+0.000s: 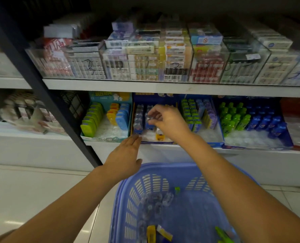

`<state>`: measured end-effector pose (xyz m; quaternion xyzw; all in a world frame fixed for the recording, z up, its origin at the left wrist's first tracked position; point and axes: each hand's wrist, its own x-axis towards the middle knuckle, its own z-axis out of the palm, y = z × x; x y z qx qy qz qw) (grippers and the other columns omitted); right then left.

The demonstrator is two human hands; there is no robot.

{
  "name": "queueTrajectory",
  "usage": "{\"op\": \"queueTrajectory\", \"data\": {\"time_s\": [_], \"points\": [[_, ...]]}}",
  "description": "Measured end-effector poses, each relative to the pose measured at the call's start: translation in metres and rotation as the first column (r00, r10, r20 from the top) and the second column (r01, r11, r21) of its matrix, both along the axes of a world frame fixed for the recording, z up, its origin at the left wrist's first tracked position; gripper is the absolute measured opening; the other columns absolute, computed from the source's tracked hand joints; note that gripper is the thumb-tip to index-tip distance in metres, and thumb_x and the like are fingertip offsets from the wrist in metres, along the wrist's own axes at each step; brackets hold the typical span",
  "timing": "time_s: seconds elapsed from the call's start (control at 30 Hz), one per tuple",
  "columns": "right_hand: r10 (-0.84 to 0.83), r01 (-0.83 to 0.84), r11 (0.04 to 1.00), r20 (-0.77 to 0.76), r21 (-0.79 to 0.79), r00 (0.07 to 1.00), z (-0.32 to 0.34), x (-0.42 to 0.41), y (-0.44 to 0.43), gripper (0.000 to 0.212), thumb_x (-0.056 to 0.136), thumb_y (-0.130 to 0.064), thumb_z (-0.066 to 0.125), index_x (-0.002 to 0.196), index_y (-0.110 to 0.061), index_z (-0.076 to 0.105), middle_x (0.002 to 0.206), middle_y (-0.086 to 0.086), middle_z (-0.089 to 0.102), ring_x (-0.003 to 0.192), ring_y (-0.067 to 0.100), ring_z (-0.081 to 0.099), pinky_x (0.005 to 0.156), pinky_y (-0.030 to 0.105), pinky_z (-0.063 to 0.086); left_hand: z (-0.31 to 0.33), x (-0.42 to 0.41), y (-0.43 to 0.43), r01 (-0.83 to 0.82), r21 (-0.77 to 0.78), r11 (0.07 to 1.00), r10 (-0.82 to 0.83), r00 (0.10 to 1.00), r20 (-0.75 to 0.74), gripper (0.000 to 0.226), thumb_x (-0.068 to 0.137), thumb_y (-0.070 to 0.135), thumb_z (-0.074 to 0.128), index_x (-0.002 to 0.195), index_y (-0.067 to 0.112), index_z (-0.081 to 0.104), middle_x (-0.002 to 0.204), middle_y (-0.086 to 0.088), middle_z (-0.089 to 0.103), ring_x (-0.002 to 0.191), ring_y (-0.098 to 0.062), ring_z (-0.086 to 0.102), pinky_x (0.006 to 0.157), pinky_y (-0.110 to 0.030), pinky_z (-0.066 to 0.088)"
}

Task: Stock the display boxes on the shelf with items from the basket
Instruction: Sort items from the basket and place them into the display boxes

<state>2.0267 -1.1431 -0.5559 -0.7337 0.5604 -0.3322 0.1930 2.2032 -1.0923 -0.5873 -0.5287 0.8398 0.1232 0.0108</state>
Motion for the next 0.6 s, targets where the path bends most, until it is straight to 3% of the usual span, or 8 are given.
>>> {"op": "queueTrajectory", "data": {"time_s": [0.17, 0.3, 0.5, 0.6], "points": [[0.018, -0.01, 0.998, -0.138, 0.056, 0.99, -0.014, 0.005, -0.007, 0.018, 0.083, -0.016, 0.07, 0.1, -0.013, 0.066, 0.099, 0.003, 0.069, 0.091, 0.017, 0.063, 0.081, 0.029, 0.05, 0.003, -0.003, -0.003, 0.038, 0.032, 0.999, -0.039, 0.998, 0.044, 0.074, 0.094, 0.035, 0.051, 0.152, 0.012, 0.011, 0.16, -0.004, 0.011, 0.146, -0.019, 0.012, 0.114, -0.029, 0.018], [-0.015, 0.018, 1.0, -0.232, 0.01, 0.972, -0.016, 0.008, -0.007, 0.017, 0.082, -0.018, 0.071, 0.097, -0.011, 0.067, 0.103, 0.008, 0.064, 0.092, 0.023, 0.06, 0.081, 0.033, 0.049, 0.005, -0.008, -0.007, 0.035, 0.045, 0.998, -0.038, 0.998, 0.048, 0.071, 0.093, 0.034, 0.052, 0.15, 0.011, 0.017, 0.156, -0.006, 0.021, 0.143, -0.023, 0.021, 0.112, -0.031, 0.025], [-0.011, 0.037, 0.998, -0.463, 0.048, 0.886, 0.003, 0.012, -0.007, 0.025, 0.085, -0.029, 0.066, 0.107, -0.018, 0.069, 0.118, 0.007, 0.056, 0.115, 0.027, 0.044, 0.096, 0.034, 0.032, 0.012, -0.013, -0.006, 0.024, 0.057, 0.998, -0.028, 0.997, 0.074, 0.069, 0.093, 0.034, 0.053, 0.149, 0.009, 0.021, 0.153, -0.01, 0.027, 0.137, -0.027, 0.032, 0.107, -0.032, 0.032], [-0.002, 0.019, 0.999, -0.355, 0.045, 0.935, 0.009, 0.001, 0.019, 0.028, 0.085, -0.029, 0.067, 0.111, -0.019, 0.067, 0.113, 0.008, 0.054, 0.106, 0.024, 0.05, 0.09, 0.034, 0.042, 0.012, -0.019, 0.006, 0.015, -0.022, 1.0, -0.016, 0.998, -0.053, 0.056, 0.095, 0.028, 0.051, 0.145, 0.01, 0.032, 0.146, -0.01, 0.036, 0.127, -0.028, 0.043, 0.097, -0.035, 0.04]]}}
